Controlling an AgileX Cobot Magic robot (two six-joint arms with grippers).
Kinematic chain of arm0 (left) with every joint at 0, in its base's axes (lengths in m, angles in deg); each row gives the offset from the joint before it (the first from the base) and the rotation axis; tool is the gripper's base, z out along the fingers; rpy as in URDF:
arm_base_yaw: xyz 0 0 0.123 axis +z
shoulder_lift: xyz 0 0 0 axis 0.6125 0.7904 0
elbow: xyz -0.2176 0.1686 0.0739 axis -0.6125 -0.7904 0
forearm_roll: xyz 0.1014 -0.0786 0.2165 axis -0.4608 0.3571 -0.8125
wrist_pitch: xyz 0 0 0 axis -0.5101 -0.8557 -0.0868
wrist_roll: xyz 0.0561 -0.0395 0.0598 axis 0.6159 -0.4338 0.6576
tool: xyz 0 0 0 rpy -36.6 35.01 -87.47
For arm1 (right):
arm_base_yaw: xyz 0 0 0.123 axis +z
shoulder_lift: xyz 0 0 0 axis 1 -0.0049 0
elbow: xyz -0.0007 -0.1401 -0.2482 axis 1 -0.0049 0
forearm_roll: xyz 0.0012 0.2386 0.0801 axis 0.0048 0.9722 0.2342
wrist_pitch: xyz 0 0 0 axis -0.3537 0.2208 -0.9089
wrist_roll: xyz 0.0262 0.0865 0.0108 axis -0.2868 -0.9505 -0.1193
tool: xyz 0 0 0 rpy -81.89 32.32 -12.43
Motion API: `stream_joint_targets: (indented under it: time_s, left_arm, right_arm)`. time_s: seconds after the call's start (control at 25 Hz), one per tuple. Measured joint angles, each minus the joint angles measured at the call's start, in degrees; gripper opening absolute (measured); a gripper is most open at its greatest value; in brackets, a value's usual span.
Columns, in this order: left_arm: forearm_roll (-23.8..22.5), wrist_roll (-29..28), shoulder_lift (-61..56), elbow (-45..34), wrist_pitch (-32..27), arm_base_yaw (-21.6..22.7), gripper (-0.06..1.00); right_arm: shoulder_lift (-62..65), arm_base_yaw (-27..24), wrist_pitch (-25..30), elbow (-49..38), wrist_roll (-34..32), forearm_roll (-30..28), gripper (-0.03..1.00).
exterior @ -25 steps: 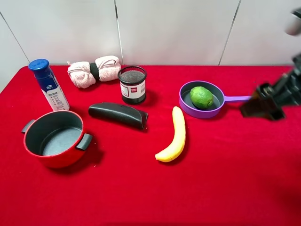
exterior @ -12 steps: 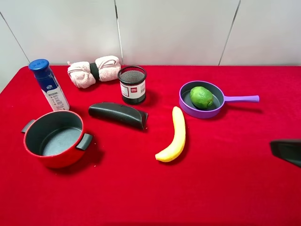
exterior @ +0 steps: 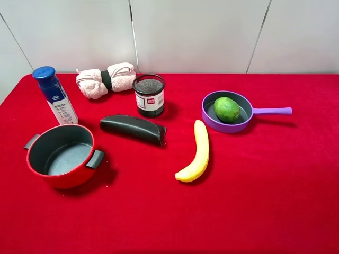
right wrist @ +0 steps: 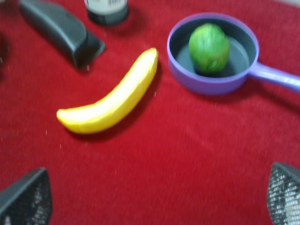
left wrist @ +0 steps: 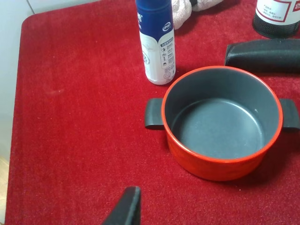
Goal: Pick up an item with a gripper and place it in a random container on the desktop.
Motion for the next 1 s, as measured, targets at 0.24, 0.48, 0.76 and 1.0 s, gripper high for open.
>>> stream_joint_targets:
  time_s: [0.24, 0.48, 0.76, 1.0]
  left_arm:
    - [0.00, 0.00, 0.00, 0.00, 0.00, 0.00, 0.98]
    - [0.00, 0.00, 0.00, 0.00, 0.00, 0.00, 0.98]
    - [0.00, 0.00, 0.00, 0.00, 0.00, 0.00, 0.98]
    - [0.00, 0.00, 0.00, 0.00, 0.00, 0.00, 0.98]
  right_arm:
    - [8.09, 0.00, 0.00, -0.05, 0.00, -0.05, 0.69]
    - [8.94, 0.00, 0.00, -0.05, 0.00, -0.05, 0.69]
    - [8.99, 0.00, 0.00, -0.05, -0.48, -0.33, 0.69]
    - [8.99, 0.00, 0.00, -0.05, -0.67, -0.31, 0.69]
